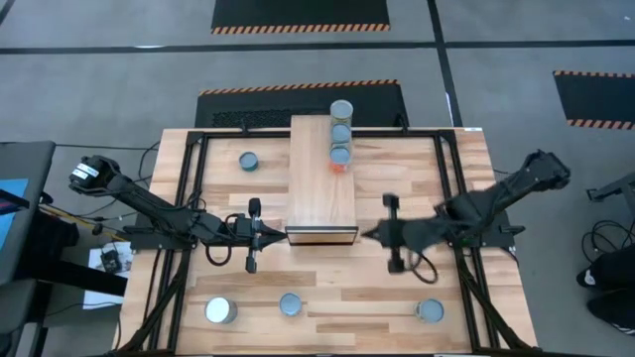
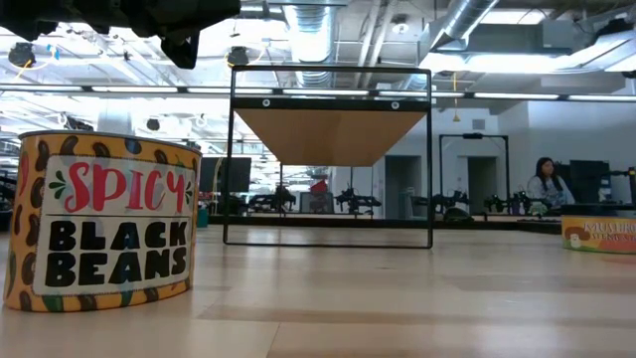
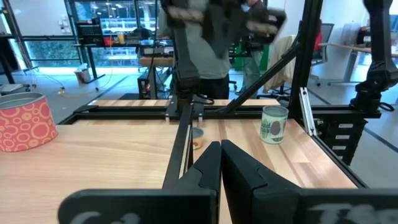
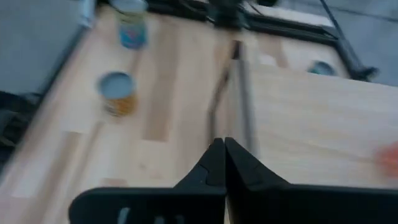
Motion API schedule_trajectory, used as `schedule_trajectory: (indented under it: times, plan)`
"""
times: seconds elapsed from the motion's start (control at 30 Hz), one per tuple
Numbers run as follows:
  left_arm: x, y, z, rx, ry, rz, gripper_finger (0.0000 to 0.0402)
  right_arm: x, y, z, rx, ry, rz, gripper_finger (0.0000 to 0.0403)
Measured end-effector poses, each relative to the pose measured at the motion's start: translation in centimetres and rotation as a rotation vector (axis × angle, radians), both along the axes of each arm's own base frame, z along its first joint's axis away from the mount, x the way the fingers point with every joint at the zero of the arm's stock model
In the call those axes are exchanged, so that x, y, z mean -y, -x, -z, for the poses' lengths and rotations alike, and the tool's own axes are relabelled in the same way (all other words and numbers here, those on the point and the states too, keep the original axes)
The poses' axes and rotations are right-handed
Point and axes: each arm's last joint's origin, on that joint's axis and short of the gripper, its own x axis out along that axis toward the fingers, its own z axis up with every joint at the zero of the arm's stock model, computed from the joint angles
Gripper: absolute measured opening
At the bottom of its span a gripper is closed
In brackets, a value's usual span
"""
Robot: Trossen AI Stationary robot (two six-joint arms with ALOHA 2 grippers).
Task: Pick and place cans onto a shelf
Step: Put the canned cherries on the shelf
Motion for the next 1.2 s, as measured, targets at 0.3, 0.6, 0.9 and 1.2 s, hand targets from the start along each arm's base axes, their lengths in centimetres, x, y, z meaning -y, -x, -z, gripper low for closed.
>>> schedule_trajectory:
  times: [0.3,0.6,0.9,1.2]
  plan:
    - [0.0,0.0,0.0,-0.005,0.003,0.0,0.0,-1.7,4.7,6.7,0.042,-0.18,0.106,0.0015]
    - [0.0,0.0,0.1,-0.014,0.0,-0.001,0.0,0.4,7.8,9.8,-0.297,-0.287,0.489,0.009]
    - [0.0,0.0,0.1,-0.014,-0.002,-0.001,0.0,0.3,6.9,12.9,-0.588,-0.247,0.597,0.0149]
    - [0.0,0.0,0.1,-0.014,-0.005,-0.001,0.0,1.1,5.3,15.3,-0.727,-0.164,0.647,0.0144]
